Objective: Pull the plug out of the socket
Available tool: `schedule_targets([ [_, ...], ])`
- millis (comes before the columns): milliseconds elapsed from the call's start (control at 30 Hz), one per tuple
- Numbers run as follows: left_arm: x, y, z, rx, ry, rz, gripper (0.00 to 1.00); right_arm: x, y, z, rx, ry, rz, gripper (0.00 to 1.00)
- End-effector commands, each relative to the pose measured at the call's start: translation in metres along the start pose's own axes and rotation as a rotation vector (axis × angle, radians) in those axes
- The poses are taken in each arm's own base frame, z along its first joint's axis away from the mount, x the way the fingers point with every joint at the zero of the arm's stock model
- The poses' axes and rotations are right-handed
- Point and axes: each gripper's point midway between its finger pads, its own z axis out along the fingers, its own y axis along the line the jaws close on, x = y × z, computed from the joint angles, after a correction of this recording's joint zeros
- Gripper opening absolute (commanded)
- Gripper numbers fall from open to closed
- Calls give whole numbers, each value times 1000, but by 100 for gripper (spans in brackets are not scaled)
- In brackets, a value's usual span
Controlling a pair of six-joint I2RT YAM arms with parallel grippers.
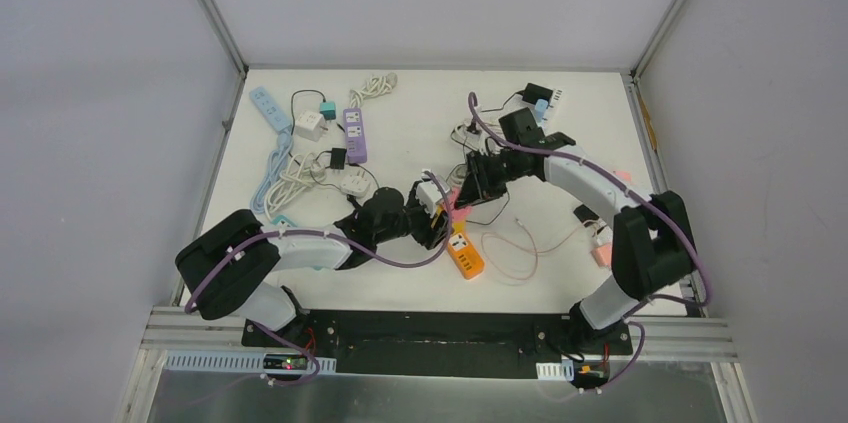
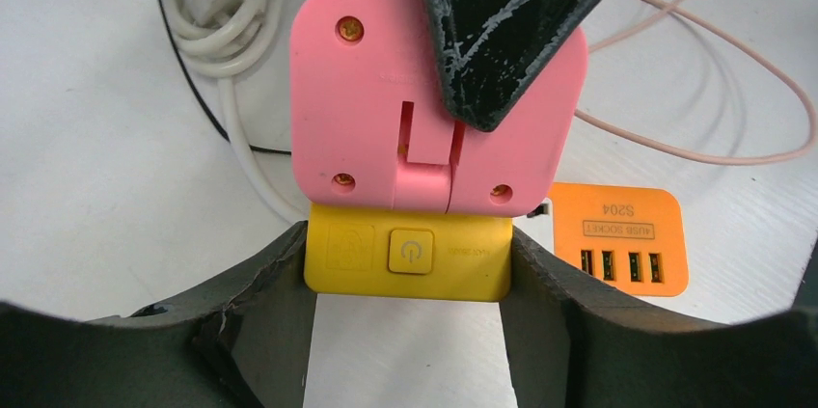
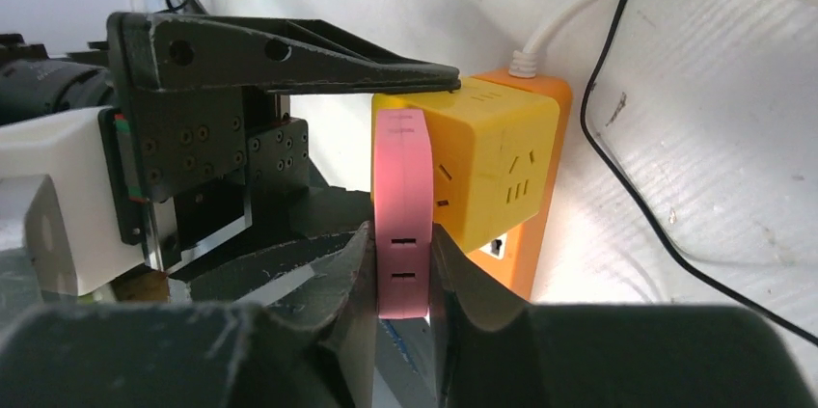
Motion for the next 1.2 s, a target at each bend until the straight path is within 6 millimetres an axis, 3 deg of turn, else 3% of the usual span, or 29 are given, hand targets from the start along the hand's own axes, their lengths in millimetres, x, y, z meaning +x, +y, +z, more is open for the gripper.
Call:
schedule_targets([
  [0,14,-11,0,36,39,-42,0,31,5,-4,66,-23,-177,0],
  [67,15,-11,3,43,44,-37,0,37,20,1,31,-12,-212,0],
  [133,16,-12,6,53,57,-29,0,31,27,6,10,8,-198,0],
  [267,19,-13,8,62,62,-31,0,-12,43,2,-29,1,-175,0],
  [400,26,-13,8,58,80,-38,0,-40,37,-16,-62,-39,-122,0],
  [500,28,-11,7,47,83,-45,0,-24,26,-19,-72,-26,-113,0],
  [633,30,-9,7,37,91,-46,0,23,17,-15,-56,-22,-155,0],
  [733,29,-10,9,43,90,-38,0,35,22,-17,-69,-48,-207,0],
  [800,29,-10,11,46,90,-35,0,25,30,-20,-87,-57,-212,0],
  [1000,31,-13,16,66,115,-38,0,-29,55,-25,-143,-39,-200,0],
  [1167,36,-13,16,64,132,-51,0,-41,61,-33,-191,-14,-172,0],
])
